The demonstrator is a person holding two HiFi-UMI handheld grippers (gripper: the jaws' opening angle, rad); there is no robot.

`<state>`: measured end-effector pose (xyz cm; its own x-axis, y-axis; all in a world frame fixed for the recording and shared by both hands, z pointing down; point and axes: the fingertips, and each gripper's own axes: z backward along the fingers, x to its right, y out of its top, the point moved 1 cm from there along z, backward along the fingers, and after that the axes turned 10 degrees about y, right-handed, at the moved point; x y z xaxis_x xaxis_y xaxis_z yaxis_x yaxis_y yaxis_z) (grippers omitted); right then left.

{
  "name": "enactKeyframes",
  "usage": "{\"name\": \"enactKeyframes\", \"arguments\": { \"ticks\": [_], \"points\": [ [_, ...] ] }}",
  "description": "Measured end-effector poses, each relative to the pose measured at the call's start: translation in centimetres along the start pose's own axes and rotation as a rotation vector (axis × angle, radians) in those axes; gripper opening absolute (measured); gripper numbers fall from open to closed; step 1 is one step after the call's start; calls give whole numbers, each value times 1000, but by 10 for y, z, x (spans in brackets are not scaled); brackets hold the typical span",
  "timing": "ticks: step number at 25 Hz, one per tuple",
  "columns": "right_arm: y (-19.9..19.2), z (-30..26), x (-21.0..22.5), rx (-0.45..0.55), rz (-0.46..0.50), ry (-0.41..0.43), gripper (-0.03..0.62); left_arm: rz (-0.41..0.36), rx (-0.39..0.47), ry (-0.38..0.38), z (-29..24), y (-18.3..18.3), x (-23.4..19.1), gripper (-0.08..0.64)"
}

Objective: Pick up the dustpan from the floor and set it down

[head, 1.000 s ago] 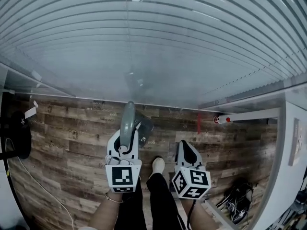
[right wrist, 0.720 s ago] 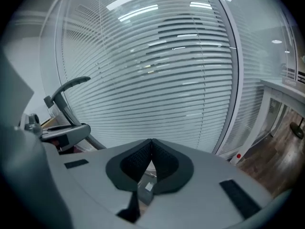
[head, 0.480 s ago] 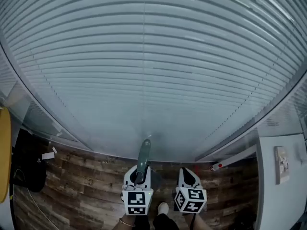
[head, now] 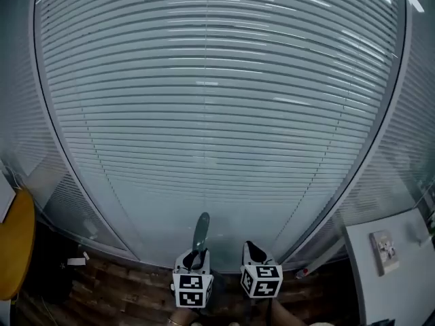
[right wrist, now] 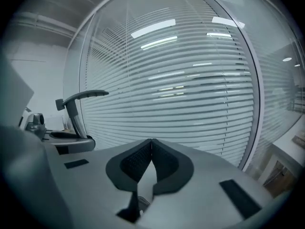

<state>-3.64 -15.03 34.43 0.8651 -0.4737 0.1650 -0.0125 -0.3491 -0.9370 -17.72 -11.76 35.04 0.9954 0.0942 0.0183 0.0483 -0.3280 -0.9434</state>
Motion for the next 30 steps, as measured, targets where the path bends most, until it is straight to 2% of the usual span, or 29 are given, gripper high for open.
{"name": "enactKeyframes", "arguments": {
  "ticks": [5,8,18,30],
  "points": [
    [49,2,-7,82,27,5,32,-14,95,-5,11,47,1,95],
    [60,5,-13,99,33,7,32,-12,118,-2,14,60,-3,95],
    [66,21,1,108,12,-77,32,-24,102,-71,9,62,7,95],
    [49,77,13,116,-32,-256,32,-54,98,-245,29,53,43,95]
  ]
}}
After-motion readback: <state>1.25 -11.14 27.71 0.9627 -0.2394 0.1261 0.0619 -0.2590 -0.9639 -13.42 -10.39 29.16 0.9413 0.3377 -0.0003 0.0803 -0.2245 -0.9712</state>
